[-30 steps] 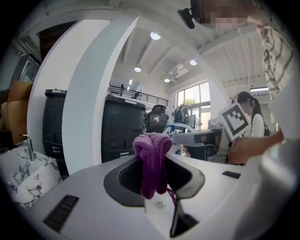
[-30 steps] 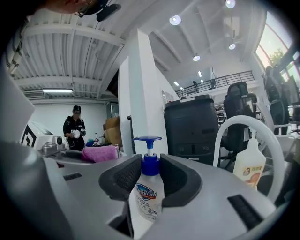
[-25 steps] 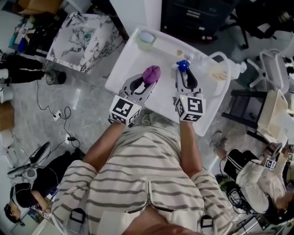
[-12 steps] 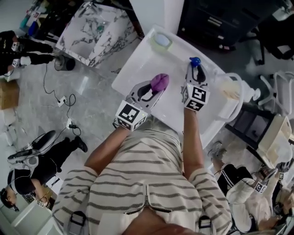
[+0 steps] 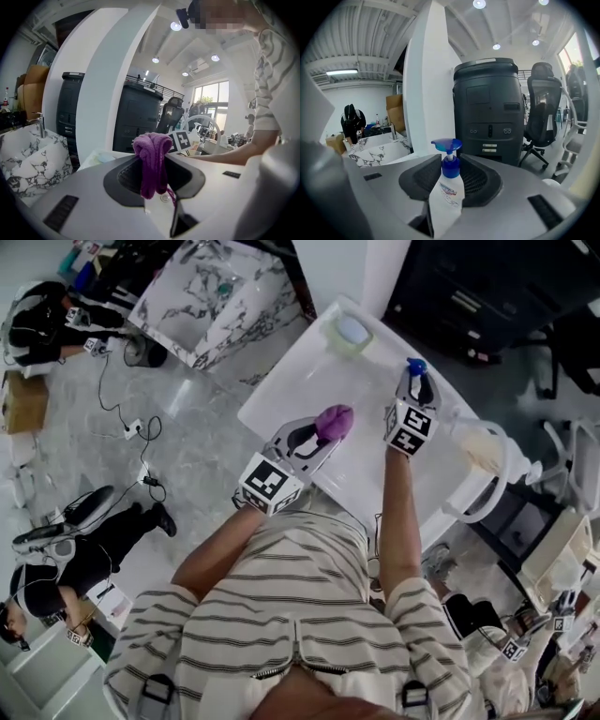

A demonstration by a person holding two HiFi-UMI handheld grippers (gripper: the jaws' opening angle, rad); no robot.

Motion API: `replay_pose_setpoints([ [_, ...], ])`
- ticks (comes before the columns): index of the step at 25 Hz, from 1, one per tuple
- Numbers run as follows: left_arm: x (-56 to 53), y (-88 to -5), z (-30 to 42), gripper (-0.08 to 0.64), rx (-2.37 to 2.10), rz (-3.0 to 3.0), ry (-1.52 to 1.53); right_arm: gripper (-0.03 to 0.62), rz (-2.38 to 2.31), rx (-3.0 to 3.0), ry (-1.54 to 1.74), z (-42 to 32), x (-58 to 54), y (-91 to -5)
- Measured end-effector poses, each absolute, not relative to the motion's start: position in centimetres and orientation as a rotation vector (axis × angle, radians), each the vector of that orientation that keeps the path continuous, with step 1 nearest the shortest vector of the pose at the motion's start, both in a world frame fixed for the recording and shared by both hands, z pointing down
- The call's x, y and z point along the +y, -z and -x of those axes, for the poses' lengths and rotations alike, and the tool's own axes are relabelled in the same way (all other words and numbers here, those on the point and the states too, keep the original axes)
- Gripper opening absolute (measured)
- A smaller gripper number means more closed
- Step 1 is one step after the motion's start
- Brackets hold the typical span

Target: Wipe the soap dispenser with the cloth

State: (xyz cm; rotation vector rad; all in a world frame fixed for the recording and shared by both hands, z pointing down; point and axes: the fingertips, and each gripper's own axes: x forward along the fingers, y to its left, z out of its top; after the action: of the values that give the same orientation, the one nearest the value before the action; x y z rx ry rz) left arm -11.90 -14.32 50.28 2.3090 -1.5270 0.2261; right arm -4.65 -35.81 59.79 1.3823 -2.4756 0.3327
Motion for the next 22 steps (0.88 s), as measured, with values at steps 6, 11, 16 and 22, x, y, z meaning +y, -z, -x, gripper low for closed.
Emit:
replay_pose_setpoints([
  [6, -14.18, -50.47, 11.94, 0.117, -1.512, -2.295, -0.188, 0.138, -1.368, -2.487, -0.297, 5.06, -36.26, -59.75],
  [11, -14.19, -50.16, 11.85, 0.117, -1.506, -2.285, -0.156, 0.163, -1.355, -2.495, -0.328, 5.01, -36.15, -59.71],
  [16, -14.16, -49.91, 12.02, 0.118, -1.514, -2.29, -0.148, 0.223, -1.347, -2.496, -0.358, 5.13, -36.1, -59.88],
  [22, -13.55, -49.62, 12.24, 0.118, -1.517, -2.285, -0.135, 0.248, -1.336, -2.497, -0.373, 4.39, -35.54, -59.28],
])
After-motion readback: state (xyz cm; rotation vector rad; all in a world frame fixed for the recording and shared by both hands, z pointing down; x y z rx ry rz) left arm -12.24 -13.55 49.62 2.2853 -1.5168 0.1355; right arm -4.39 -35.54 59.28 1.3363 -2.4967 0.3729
